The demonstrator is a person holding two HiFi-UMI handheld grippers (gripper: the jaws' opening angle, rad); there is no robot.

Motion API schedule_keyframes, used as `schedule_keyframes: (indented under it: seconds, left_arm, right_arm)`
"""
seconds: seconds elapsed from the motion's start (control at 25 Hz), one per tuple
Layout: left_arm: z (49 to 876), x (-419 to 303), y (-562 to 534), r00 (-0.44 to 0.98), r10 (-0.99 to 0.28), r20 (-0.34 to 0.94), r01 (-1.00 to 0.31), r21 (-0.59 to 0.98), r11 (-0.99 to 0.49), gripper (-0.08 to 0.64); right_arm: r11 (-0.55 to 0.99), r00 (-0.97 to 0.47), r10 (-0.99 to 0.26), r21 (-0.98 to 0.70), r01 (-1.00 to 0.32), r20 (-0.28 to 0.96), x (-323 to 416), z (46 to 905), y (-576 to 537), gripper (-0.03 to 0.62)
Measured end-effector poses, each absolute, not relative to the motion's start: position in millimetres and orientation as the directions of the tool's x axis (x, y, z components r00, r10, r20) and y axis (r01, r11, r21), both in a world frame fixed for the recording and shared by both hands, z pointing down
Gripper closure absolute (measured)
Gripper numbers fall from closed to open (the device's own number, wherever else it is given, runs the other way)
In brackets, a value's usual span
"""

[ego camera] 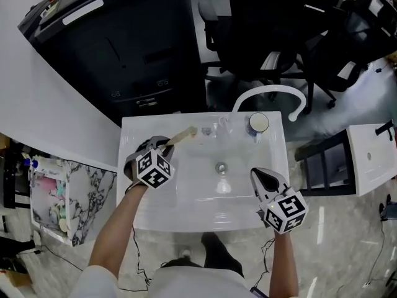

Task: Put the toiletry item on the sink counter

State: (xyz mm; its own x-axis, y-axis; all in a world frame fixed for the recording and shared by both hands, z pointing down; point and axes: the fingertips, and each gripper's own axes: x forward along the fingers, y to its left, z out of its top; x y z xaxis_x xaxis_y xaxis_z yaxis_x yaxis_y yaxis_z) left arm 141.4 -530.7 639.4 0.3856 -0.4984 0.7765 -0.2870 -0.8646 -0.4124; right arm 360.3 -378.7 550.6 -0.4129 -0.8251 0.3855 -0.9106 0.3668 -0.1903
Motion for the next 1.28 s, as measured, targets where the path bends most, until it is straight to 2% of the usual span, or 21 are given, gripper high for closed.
schedule_keyframes:
  seconds: [0.52,0.72,0.96,1.28]
  left_arm:
    - [707,192,-595,0.224,-0.514,0.828,0.070,-0.539,-0.839,0.499]
    - [723,201,-602,0.194,-0.502,0.843,0.129,-0.529,-0.839,0.497]
    - [727,211,-602,0.214,-0.480,0.851,0.117,-0.510,-0.852,0.486]
    - [720,198,-594,0.246,-0.440,0.863,0.014,-0.457,-0.889,0.414]
  right_arm:
    - [0.321,-0.395,-0.810,-0.236,-0.917,0.433,396,591,-418,0.597]
    - [0.302,-0.385,-0.809,-0.249,-0.920,0.445,409,600,-428,0.595]
    - [0.293,-0.378,-0.804,-0.246,-0.924,0.460,414,607,-434,0.597]
    - [0.303,-0.362,-0.820,-0.199,-0.932,0.444,408,597,-431,0.597]
